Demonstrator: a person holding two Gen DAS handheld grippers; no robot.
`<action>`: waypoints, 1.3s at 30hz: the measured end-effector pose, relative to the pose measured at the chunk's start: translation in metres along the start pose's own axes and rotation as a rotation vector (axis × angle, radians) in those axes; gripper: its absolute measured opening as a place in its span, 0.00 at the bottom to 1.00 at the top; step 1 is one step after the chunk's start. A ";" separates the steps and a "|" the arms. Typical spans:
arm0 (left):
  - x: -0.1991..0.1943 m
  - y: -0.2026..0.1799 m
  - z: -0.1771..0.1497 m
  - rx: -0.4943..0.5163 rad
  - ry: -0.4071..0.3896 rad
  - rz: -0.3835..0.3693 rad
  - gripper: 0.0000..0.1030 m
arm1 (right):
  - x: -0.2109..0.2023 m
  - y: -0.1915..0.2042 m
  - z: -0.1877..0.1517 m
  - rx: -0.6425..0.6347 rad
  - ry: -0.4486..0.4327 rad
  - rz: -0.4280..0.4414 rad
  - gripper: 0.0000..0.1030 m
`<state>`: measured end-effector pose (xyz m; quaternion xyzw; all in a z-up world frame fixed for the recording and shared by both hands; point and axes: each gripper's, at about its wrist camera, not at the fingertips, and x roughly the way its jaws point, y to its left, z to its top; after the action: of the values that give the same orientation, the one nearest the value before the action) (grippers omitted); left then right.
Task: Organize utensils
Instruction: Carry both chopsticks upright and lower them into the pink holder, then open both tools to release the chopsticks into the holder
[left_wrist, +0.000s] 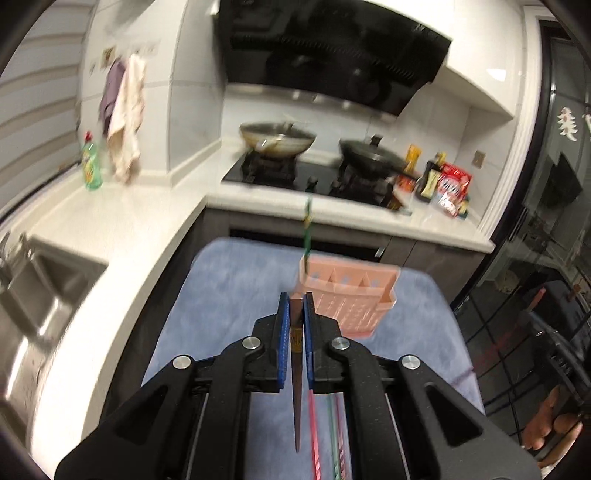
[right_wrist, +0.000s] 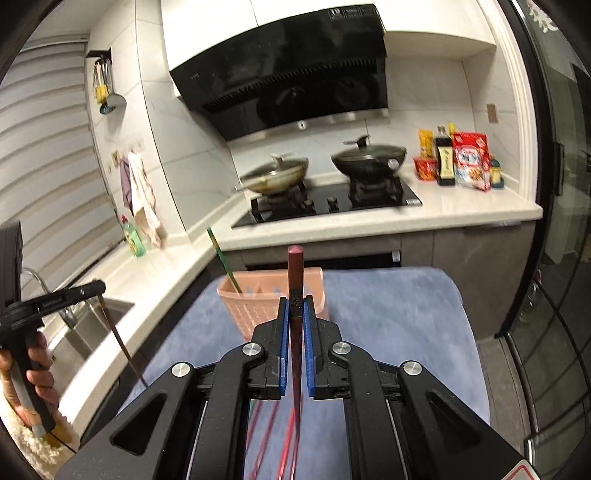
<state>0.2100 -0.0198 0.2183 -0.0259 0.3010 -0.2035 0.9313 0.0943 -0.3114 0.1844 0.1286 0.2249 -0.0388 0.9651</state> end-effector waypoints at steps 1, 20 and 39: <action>0.001 -0.004 0.010 0.005 -0.014 -0.005 0.07 | 0.003 0.002 0.006 -0.004 -0.010 0.001 0.07; 0.047 -0.071 0.135 0.071 -0.250 -0.026 0.07 | 0.096 0.009 0.113 0.041 -0.111 0.071 0.07; 0.142 -0.038 0.111 0.015 -0.115 0.015 0.07 | 0.188 0.012 0.086 0.040 0.004 0.049 0.07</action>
<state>0.3641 -0.1193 0.2369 -0.0282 0.2456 -0.1969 0.9487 0.3004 -0.3262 0.1777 0.1534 0.2227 -0.0195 0.9625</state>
